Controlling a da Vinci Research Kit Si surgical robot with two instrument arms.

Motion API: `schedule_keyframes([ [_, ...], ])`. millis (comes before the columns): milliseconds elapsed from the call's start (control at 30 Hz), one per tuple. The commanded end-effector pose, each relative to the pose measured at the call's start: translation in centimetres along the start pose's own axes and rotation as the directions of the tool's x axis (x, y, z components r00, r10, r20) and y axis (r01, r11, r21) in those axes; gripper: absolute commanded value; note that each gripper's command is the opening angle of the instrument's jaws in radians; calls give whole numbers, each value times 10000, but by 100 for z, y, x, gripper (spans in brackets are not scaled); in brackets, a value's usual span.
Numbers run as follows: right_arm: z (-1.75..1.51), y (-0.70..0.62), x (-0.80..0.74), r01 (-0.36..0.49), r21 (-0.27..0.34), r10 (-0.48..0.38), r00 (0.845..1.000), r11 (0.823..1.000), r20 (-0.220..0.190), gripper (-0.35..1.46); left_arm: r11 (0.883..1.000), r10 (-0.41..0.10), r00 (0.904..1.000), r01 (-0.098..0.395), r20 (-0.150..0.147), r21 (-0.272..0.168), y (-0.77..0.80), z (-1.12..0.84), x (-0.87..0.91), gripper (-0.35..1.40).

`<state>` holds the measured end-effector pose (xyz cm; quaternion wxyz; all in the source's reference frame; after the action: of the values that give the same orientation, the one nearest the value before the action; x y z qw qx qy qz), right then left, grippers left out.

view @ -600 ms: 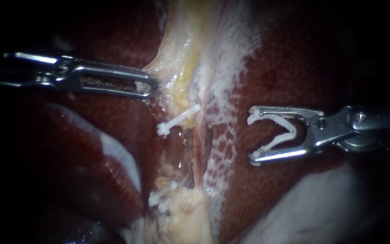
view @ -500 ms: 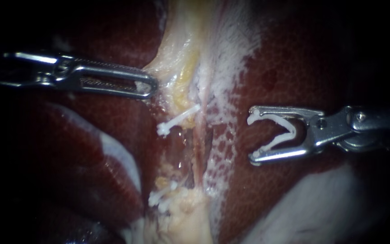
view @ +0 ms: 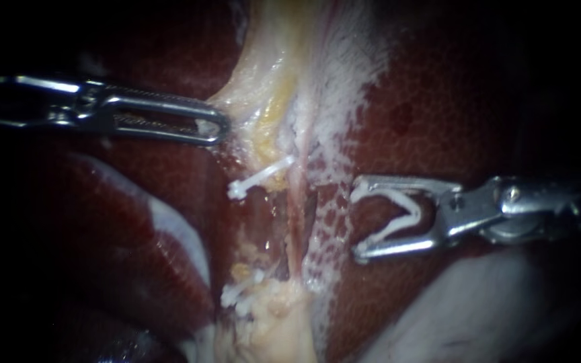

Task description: Clipping first clip right tube

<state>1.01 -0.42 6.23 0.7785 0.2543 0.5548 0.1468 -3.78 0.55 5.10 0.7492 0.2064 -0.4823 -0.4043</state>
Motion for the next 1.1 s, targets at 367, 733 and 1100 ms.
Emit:
schedule_keyframes([
  [367, 47, 2, -3, -281, 246, 279, 9996, 9993, 75, 60, 9997, -106, 9999, 107, 25, -200, 4, -21, -14, -35],
  [733, 73, 9, -9, -435, 339, 431, 9990, 9985, 119, 60, 9997, -127, 9999, 128, 24, -209, -2, -26, -17, -35],
  [1100, 87, 7, -11, -661, 780, 645, 9976, 9948, 234, 57, 9997, -132, 9999, 133, 52, -203, -3, -27, -17, -35],
])
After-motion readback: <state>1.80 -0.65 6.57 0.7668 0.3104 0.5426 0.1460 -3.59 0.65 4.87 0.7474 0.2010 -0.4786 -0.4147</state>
